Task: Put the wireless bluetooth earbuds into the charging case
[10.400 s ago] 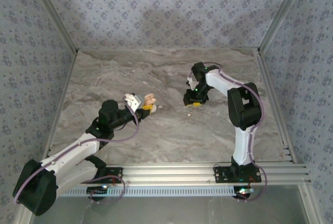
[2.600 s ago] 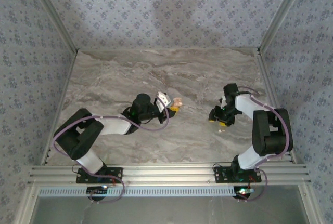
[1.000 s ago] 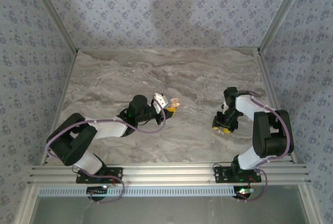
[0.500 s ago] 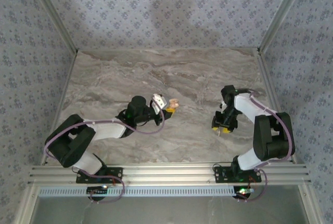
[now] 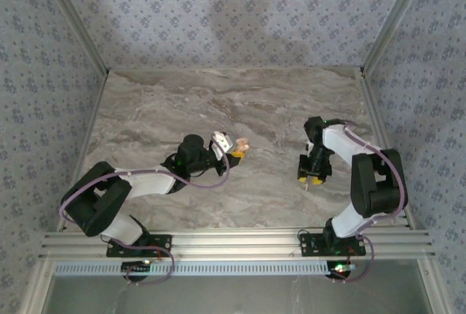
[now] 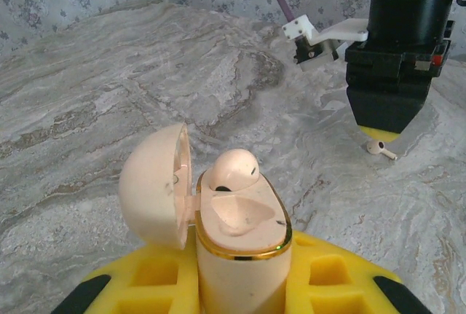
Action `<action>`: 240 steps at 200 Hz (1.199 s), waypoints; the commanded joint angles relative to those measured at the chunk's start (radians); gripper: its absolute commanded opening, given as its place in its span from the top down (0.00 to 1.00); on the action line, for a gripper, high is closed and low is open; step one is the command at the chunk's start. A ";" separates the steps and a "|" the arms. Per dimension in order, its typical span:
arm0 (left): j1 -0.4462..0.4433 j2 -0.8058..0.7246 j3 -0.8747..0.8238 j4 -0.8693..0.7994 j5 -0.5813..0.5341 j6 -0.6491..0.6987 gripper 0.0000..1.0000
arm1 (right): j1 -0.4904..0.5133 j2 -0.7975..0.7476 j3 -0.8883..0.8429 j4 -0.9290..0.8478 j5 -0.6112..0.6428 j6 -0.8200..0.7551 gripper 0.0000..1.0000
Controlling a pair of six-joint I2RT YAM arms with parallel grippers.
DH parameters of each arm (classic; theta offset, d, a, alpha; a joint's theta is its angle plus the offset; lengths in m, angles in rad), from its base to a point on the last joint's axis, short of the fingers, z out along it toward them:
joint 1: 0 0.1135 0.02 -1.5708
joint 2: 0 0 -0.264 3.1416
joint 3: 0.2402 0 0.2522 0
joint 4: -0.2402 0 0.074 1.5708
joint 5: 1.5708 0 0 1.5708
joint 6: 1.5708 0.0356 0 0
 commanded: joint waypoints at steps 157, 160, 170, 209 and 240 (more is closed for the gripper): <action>0.018 -0.037 0.008 -0.036 0.006 0.020 0.88 | 0.026 0.134 0.008 0.104 0.051 -0.015 0.69; 0.018 -0.036 0.008 -0.036 0.005 0.020 0.88 | 0.026 0.135 0.008 0.105 0.054 -0.015 0.69; 0.018 -0.036 0.009 -0.037 0.007 0.019 0.88 | 0.028 0.129 0.009 0.109 0.062 -0.015 0.70; 0.018 -0.035 0.011 -0.038 0.015 0.013 0.88 | 0.029 0.082 -0.011 0.144 0.076 -0.015 0.74; 0.016 -0.030 0.009 -0.041 0.023 0.013 0.88 | 0.033 0.015 -0.048 0.191 0.082 -0.009 0.76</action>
